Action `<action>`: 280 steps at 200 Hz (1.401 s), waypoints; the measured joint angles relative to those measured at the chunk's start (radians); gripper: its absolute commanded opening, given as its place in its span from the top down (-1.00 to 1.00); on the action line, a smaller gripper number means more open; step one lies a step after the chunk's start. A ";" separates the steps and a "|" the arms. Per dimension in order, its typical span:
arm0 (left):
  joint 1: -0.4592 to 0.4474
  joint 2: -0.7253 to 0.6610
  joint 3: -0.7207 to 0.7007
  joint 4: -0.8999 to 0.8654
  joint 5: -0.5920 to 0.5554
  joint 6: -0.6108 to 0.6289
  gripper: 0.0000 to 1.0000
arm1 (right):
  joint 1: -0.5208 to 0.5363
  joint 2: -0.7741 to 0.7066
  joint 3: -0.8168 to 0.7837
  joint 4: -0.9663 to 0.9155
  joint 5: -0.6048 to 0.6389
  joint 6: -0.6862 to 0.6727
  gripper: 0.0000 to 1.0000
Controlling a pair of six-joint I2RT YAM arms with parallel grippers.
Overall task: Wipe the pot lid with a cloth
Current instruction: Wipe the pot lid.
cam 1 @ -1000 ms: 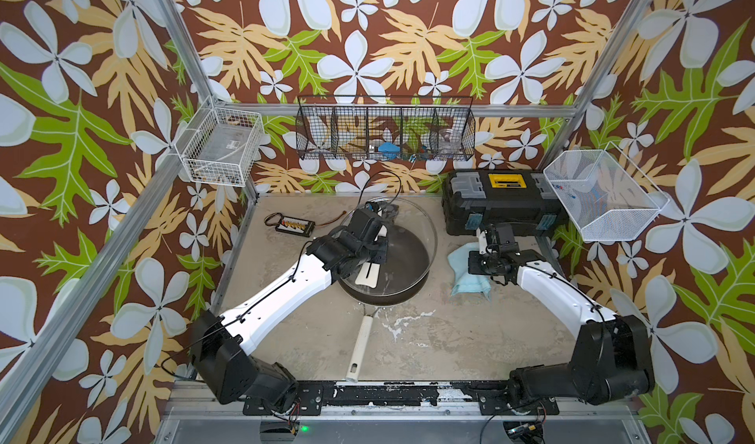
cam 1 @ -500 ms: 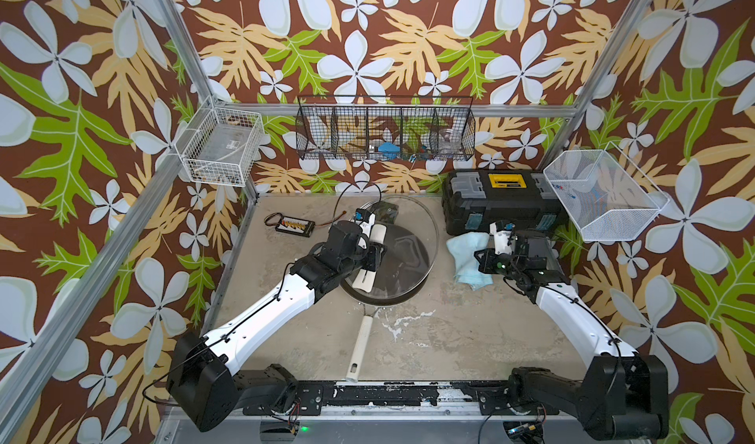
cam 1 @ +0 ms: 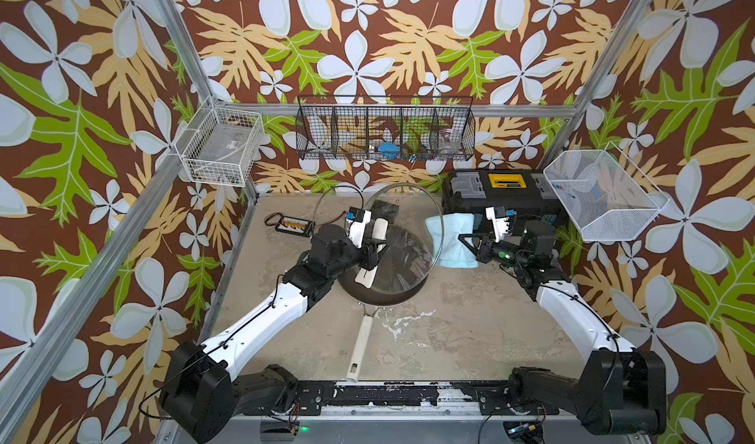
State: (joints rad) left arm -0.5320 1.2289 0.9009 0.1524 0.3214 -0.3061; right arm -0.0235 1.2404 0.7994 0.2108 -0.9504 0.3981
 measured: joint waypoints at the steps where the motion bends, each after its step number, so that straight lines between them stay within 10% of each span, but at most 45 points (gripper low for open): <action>1: 0.000 0.000 -0.001 0.003 0.002 0.000 1.00 | 0.000 0.000 0.000 0.005 -0.003 0.002 1.00; 100: 0.028 0.013 -0.088 0.346 0.199 -0.089 1.00 | 0.112 0.079 0.028 0.498 -0.225 0.324 1.00; 175: 0.052 0.026 -0.105 0.480 0.243 -0.163 1.00 | 0.131 0.262 0.014 1.244 -0.262 0.907 1.00; 280: 0.053 0.029 -0.110 0.500 0.260 -0.167 1.00 | 0.239 0.330 0.139 1.392 -0.276 1.120 1.00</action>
State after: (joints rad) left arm -0.4789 1.2583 0.7910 0.6529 0.5812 -0.4728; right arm 0.2153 1.5703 0.9386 1.6032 -1.2266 1.5181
